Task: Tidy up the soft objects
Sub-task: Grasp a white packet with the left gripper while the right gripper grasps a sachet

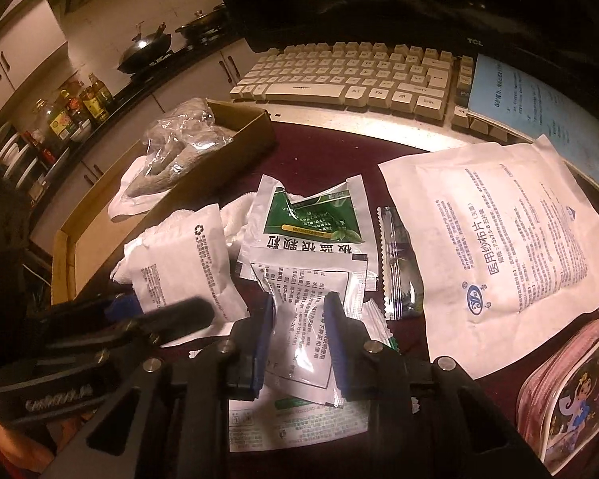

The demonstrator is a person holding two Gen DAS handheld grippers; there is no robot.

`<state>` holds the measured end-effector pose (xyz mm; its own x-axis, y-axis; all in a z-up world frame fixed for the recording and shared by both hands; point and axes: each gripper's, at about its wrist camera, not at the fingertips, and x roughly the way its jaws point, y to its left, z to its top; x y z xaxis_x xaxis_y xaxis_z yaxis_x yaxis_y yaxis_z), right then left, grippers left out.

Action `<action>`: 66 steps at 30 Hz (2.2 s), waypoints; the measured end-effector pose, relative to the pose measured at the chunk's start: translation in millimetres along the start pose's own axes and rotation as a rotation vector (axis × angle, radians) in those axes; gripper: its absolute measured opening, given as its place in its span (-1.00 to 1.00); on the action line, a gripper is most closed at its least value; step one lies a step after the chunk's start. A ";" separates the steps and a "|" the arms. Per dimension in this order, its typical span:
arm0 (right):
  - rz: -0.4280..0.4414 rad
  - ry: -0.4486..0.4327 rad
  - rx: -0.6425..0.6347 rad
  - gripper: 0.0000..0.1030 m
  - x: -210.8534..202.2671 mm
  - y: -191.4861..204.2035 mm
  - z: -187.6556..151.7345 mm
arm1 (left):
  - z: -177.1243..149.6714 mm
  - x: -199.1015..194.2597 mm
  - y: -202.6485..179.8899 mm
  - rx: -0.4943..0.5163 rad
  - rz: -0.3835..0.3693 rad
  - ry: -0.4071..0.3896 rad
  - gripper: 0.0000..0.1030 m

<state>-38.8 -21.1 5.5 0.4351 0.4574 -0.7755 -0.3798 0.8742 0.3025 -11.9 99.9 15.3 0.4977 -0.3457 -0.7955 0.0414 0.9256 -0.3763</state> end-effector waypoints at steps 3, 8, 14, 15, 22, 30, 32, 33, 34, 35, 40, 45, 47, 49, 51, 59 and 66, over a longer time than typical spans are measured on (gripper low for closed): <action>0.004 -0.002 -0.003 -0.46 -0.1 -0.9 -1.0 | -3.0 -4.1 -2.8 0.016 -0.003 -0.016 -0.74; 0.007 -0.002 -0.001 -0.46 0.0 -1.9 -0.9 | -7.0 -18.6 -6.7 0.050 -0.012 -0.026 -0.83; 0.022 0.001 -0.005 -0.86 -3.0 -0.4 -0.6 | -16.8 -30.3 -7.3 0.074 -0.045 -0.002 -0.84; 0.025 0.003 -0.003 -0.86 -3.5 -0.2 -0.5 | -19.6 -32.0 -5.2 0.072 -0.046 -0.002 -0.84; 0.027 -0.012 0.012 -0.79 -12.0 -3.4 -1.9 | -21.9 -30.9 1.6 0.058 -0.053 -0.008 -0.83; -0.014 -0.022 0.013 0.14 -16.8 -10.5 -1.9 | -19.6 -25.9 5.3 0.034 -0.056 -0.002 -0.77; -0.022 -0.012 0.005 0.14 -11.0 -8.8 -0.6 | -18.5 -22.0 6.2 0.019 -0.050 0.009 -0.74; -0.025 -0.003 0.000 0.14 -6.8 -7.5 0.3 | -17.6 -19.7 6.4 0.013 -0.049 0.013 -0.72; -0.027 0.002 -0.002 0.14 -3.8 -6.7 0.6 | -16.3 -17.0 6.2 0.008 -0.046 0.018 -0.72; -0.036 0.007 -0.008 0.14 -0.1 -5.0 1.0 | -14.6 -13.6 5.5 0.006 -0.041 0.024 -0.72; -0.097 -0.010 -0.043 -0.16 5.5 -0.8 3.3 | -10.2 -5.7 2.7 0.007 -0.037 0.023 -0.70; -0.084 -0.016 -0.043 -0.34 3.2 -2.0 3.3 | -10.4 -7.9 5.7 -0.014 -0.062 0.003 -0.79; -0.073 -0.019 -0.027 -0.38 0.7 -4.2 2.6 | -10.7 -11.7 5.1 -0.010 -0.079 -0.002 -0.82; -0.050 -0.026 -0.005 -0.41 -3.3 -6.9 1.8 | -10.8 -14.0 3.2 0.000 -0.084 0.003 -0.82; -0.034 -0.032 0.007 -0.42 -7.9 -7.3 1.3 | -11.2 -16.8 3.0 0.006 -0.092 0.004 -0.83; -0.008 -0.072 0.022 -0.42 -24.0 -3.8 6.3 | -14.6 -31.9 0.0 0.030 -0.102 -0.018 -0.87; 0.009 -0.081 0.022 -0.42 -24.4 1.4 6.7 | -16.2 -43.6 0.3 0.030 -0.097 -0.038 -0.87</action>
<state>-44.4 -29.9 28.6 0.4968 0.4762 -0.7256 -0.3661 0.8730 0.3222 -47.7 112.7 42.2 0.5226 -0.4279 -0.7374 0.1163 0.8926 -0.4356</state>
